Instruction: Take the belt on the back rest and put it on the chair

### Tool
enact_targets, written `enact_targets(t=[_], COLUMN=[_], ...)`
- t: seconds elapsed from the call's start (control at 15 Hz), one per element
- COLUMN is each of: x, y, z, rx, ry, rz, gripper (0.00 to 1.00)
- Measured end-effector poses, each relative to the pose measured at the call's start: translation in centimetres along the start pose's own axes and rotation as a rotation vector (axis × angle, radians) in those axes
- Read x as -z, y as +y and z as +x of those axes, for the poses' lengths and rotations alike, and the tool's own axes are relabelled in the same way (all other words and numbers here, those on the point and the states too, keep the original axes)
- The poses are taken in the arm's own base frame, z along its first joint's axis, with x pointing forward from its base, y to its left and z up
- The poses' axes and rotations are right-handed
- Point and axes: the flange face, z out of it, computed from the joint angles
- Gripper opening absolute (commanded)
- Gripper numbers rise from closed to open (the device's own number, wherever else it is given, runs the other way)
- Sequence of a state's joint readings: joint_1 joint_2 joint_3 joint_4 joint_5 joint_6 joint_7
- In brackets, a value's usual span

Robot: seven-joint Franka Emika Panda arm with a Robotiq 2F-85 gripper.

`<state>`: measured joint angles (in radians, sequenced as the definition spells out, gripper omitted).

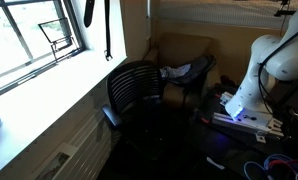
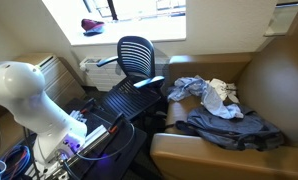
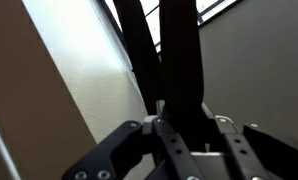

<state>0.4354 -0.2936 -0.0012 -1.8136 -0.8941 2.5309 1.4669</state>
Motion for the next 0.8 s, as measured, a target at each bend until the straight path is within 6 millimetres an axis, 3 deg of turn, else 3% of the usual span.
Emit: enact_targets(t=[0.33,0.47,0.6,0.8], x=[10.7,12.2,9.5,2.8], y=[-0.1,0.6,2.5,6.5], z=[0.0,-0.9,-2.8,-6.6], rx=[-0.014,0.026,0.056,0.058], ry=[-0.121,-0.198,-0.315,-0.501], rz=[-0.253,-0.321,-0.344,-0.315], gripper=[0.08,0.08,0.08,0.08])
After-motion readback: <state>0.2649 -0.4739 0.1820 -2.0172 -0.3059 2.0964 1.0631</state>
